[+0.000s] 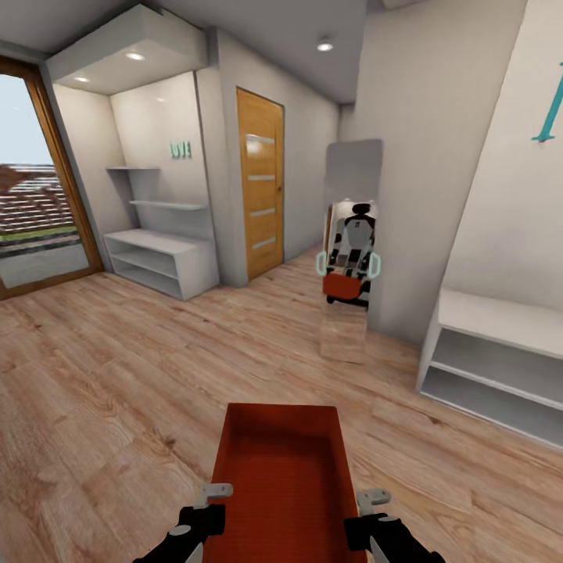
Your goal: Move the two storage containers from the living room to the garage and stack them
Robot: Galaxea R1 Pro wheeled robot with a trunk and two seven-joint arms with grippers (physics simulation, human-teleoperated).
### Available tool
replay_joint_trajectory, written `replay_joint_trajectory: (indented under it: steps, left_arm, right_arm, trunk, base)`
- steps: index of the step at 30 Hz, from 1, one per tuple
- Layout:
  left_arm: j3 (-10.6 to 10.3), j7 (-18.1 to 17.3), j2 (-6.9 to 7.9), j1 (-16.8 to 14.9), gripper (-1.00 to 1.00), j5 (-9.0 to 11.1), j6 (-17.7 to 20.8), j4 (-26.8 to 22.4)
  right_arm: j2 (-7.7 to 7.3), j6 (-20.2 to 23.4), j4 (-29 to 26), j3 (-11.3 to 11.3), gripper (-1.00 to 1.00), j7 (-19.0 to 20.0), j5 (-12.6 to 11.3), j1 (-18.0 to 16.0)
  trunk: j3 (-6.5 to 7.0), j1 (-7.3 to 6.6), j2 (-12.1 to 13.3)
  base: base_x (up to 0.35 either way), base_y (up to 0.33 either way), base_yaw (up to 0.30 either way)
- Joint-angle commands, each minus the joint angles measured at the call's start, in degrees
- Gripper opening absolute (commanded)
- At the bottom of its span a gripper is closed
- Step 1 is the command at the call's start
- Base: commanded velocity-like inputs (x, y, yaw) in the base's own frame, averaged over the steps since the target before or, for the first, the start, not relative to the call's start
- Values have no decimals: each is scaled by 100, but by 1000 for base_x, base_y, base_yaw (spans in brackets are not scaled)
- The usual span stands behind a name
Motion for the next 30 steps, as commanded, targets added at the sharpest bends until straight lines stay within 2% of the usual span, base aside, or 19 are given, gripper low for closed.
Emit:
replay_joint_trajectory:
  steps: [1, 9, 21, 30]
  left_arm:
    - [-150, -152, 123, -8, -100, 31, -16, 3]
    - [-154, -152, 123, -8, -100, 31, -16, 2]
    - [-152, -168, 123, -8, -100, 31, -16, 5]
    - [-150, -169, 123, -8, -100, 31, -16, 6]
  right_arm:
    - [-12, 36, -8, 138, -100, 396, -105, 1]
    - [-12, 36, -8, 133, -100, 397, -105, 1]
    - [-12, 36, -8, 137, -100, 395, -105, 1]
    - [-12, 36, -8, 140, -100, 395, -105, 1]
  trunk:
    - [-6, 3, -3]
    - [-6, 3, -3]
    - [-6, 3, -3]
    - [-6, 3, -3]
  base:
    - [343, 0, 163]
    - [343, 0, 169]
    - [343, 7, 38]
    - [343, 72, 176]
